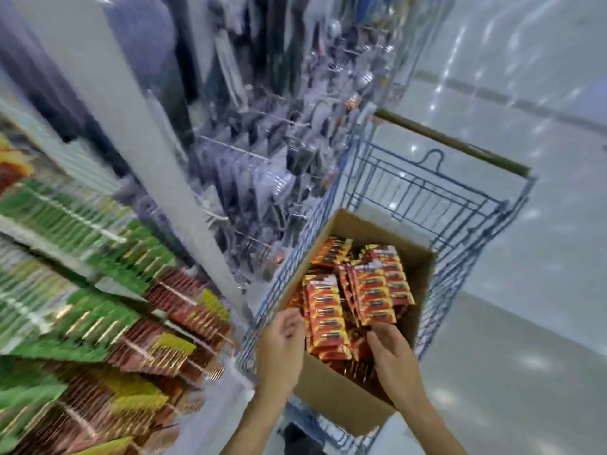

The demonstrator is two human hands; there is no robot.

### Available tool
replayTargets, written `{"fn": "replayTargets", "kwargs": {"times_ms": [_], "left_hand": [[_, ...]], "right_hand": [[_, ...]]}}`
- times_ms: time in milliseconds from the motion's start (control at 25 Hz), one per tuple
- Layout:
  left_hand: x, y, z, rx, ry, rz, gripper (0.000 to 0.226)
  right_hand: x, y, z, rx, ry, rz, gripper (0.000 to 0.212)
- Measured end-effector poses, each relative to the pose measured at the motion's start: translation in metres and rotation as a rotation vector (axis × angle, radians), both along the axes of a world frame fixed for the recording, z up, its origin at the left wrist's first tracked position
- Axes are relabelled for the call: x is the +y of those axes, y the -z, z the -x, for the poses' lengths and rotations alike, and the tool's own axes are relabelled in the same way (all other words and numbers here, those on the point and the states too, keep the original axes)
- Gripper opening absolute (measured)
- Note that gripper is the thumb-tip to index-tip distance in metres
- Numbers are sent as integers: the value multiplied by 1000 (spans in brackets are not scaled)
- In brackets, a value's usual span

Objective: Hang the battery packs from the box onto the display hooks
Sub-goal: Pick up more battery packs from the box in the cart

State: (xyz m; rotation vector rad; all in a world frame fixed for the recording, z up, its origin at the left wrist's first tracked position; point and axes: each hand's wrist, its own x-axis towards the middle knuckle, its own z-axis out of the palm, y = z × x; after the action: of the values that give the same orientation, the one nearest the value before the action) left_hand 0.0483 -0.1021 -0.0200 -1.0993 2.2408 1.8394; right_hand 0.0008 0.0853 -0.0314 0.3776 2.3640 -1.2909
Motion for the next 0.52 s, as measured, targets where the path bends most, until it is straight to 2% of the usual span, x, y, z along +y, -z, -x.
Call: {"fn": "replayTargets", "kwargs": {"times_ms": [200,280,440,520], "left_hand": [[31,80,74,-258,195,161,46],[38,99,88,-292,195,199,54],[43,110,109,-372,159,225,84],[41,110,112,-387,148,230,86]], "right_hand": [[27,10,10,-6,101,-49,15],[33,13,12,-7,128,-35,17],[38,18,16,-11,164,1,20],[38,21,20,-12,165,1,19]]}}
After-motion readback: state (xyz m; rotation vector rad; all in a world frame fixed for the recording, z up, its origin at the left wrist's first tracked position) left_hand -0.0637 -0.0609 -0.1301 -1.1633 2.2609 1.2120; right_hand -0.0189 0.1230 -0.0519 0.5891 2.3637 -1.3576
